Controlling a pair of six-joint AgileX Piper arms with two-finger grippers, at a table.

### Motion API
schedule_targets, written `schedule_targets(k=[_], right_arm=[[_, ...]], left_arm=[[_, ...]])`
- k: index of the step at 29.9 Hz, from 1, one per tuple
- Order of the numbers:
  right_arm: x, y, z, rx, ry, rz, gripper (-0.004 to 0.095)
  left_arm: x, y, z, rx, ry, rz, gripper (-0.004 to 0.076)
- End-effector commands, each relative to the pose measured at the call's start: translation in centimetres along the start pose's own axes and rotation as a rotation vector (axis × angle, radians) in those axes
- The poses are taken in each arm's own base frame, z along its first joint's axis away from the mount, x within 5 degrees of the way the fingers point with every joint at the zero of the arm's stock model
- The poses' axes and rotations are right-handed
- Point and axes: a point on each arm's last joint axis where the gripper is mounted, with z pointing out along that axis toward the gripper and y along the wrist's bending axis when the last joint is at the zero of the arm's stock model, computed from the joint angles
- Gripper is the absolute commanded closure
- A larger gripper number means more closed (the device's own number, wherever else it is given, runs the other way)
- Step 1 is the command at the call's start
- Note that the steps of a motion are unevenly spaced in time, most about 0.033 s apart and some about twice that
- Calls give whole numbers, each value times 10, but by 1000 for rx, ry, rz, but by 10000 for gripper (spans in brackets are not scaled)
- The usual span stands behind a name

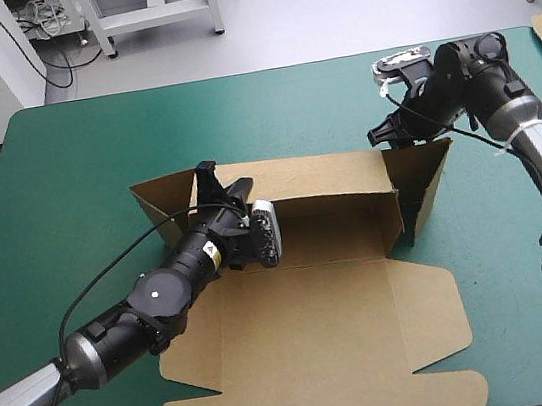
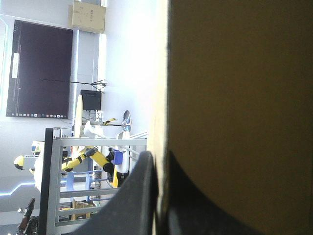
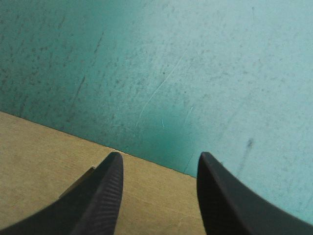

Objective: Fold the box

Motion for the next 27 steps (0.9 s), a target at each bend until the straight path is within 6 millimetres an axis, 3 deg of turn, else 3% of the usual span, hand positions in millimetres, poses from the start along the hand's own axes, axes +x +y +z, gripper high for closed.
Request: schedule_targets(k=[1, 15, 27], right_arm=[[5, 2, -31, 16, -58, -27, 466], [6, 0, -40, 44, -74, -17, 465], [13, 1, -73, 96, -144, -31, 465]], left_arm=[[-4, 13, -8, -47, -16, -32, 731], [-2, 14, -8, -58, 5, -34, 731], [-2, 8, 0, -34, 17, -26, 731]])
